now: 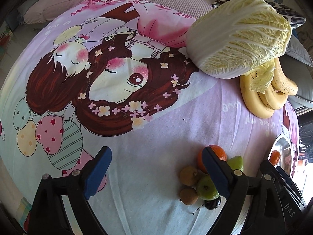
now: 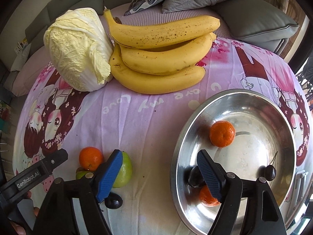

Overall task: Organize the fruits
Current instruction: 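Move both tools back to the remaining fruit cluster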

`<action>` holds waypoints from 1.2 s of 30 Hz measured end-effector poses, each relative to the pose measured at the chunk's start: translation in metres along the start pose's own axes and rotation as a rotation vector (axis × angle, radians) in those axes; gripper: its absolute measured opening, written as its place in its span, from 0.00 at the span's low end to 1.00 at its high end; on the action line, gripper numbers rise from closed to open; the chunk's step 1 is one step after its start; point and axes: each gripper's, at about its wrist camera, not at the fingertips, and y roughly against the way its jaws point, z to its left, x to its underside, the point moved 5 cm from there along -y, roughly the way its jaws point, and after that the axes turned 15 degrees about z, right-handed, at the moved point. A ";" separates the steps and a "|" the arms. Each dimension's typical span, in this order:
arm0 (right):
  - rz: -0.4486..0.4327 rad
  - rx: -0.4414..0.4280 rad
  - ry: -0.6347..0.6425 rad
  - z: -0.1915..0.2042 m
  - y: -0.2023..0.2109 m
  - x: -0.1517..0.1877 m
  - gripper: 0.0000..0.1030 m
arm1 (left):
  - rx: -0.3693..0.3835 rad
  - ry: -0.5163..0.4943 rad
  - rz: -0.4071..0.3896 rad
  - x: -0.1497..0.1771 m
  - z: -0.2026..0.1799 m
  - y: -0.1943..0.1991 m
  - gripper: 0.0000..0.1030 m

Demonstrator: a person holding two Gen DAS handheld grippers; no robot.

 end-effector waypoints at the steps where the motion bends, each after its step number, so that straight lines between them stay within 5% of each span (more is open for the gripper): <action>1: -0.004 0.006 0.005 0.001 0.001 0.000 0.81 | 0.003 0.002 -0.004 -0.003 0.000 0.001 0.91; 6: -0.023 -0.005 0.019 0.002 0.003 0.002 0.89 | 0.015 -0.012 -0.010 -0.003 -0.012 0.006 0.91; 36: -0.003 -0.116 0.077 0.033 -0.010 0.015 0.89 | 0.129 0.016 0.068 -0.008 -0.013 0.006 0.91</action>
